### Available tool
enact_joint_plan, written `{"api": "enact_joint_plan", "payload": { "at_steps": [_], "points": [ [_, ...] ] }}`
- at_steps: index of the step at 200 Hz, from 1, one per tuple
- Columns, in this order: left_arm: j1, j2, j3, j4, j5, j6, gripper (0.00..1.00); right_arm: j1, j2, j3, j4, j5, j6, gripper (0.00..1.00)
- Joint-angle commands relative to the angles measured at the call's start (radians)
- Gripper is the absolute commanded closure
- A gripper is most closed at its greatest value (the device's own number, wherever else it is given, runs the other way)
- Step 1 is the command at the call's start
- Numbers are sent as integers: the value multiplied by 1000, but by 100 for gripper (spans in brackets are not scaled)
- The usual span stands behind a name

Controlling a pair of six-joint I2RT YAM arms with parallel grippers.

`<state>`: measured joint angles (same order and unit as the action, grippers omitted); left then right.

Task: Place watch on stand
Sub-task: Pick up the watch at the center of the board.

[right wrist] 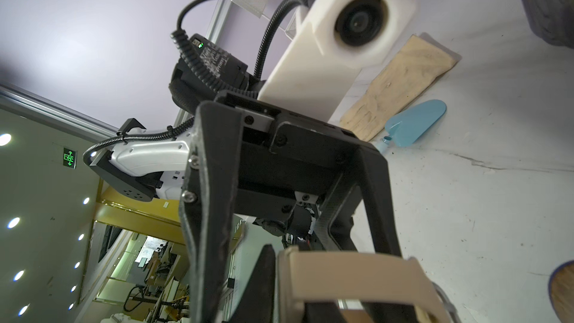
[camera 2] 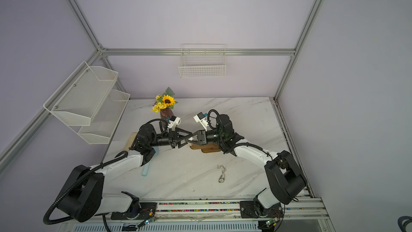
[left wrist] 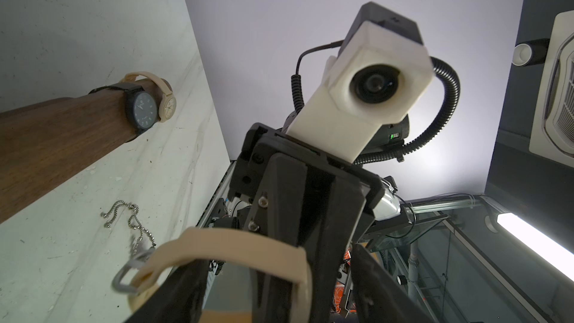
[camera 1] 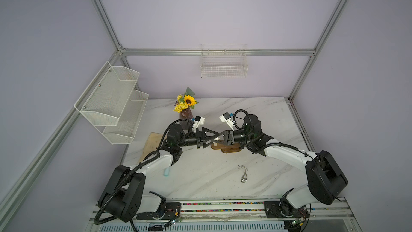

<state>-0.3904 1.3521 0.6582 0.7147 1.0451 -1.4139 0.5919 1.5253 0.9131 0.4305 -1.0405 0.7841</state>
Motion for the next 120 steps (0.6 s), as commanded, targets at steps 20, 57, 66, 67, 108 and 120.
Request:
{"api": "enact_joint_plan", "payload": {
  "at_steps": [20, 57, 66, 67, 108, 120],
  "points": [
    [-12, -8, 86, 61, 32, -17, 32, 31, 29, 15, 52, -41, 14, 81],
    [-13, -7, 76, 139, 33, -64, 49, 32, 28, 18, 5, -23, -16, 80],
    [-13, -11, 73, 140, 32, -65, 50, 32, 28, 20, 5, -18, -15, 80],
    [-13, -10, 72, 140, 32, -65, 50, 32, 28, 20, 5, -17, -15, 80],
    [-13, -17, 45, 140, 29, -69, 67, 31, 13, 14, 31, -6, 20, 70],
    [-13, -16, 43, 140, 26, -69, 71, 31, 6, 1, 56, -9, 41, 69]
  ]
}}
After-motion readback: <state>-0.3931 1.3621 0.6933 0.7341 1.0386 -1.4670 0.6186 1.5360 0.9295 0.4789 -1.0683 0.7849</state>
